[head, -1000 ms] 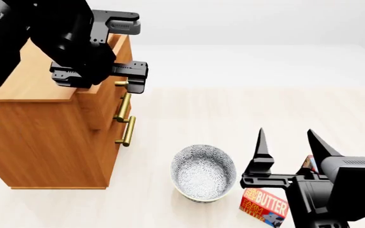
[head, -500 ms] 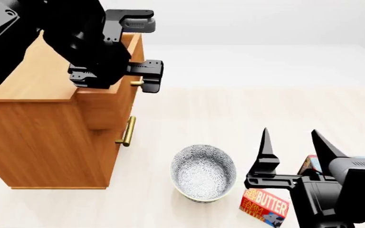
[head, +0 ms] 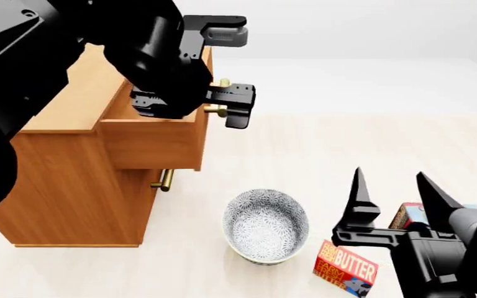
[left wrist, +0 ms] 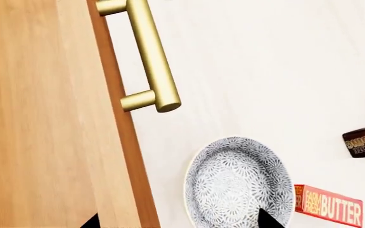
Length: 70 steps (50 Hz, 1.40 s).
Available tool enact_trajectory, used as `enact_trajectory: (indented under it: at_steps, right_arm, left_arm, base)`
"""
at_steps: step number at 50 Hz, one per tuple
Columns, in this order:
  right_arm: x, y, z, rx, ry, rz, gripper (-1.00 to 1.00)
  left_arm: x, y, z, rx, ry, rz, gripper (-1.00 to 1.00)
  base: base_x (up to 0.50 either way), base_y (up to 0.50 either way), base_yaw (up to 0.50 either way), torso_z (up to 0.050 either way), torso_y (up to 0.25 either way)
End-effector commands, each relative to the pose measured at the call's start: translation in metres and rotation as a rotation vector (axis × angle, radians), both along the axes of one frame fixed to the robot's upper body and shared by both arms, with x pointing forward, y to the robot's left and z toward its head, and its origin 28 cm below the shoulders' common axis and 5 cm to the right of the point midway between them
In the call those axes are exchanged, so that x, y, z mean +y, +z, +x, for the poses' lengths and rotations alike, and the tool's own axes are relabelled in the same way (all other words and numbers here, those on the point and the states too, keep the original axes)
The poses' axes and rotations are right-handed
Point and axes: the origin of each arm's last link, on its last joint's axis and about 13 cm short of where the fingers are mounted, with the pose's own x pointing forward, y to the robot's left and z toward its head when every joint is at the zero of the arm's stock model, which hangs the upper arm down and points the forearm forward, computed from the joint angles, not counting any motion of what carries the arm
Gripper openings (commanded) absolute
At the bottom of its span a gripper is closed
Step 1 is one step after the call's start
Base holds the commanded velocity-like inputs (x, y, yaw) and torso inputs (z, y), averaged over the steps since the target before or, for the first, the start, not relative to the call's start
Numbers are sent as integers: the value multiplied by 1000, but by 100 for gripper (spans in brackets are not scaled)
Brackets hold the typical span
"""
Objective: Put the butter at the back in the top drawer of the cabinet and close it.
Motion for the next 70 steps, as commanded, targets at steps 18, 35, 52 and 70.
enact_trajectory:
  at_steps: [18,35,52,70]
  right_arm:
    - [-16,-4,3,9,-8,63,100]
    - [-18,-3,2,7,-12,72,100]
    - [-19,-4,0,7,-11,77,100]
    - [-20,-5,1,9,-13,79,100]
  left_arm:
    - [-48,0,-20,-28,-208,-83,100]
    - [-56,9,-26,2,-315,-269,100]
    - [-59,17,-25,-14,-339,-417,100]
    - [-54,19,-9,-254,-146,-204,100]
  base:
    - [0,0,0,0,0]
    - [0,0,0,0,1]
    - [1,-1,-1,0,0]
    - [2,-3,-5,0,0]
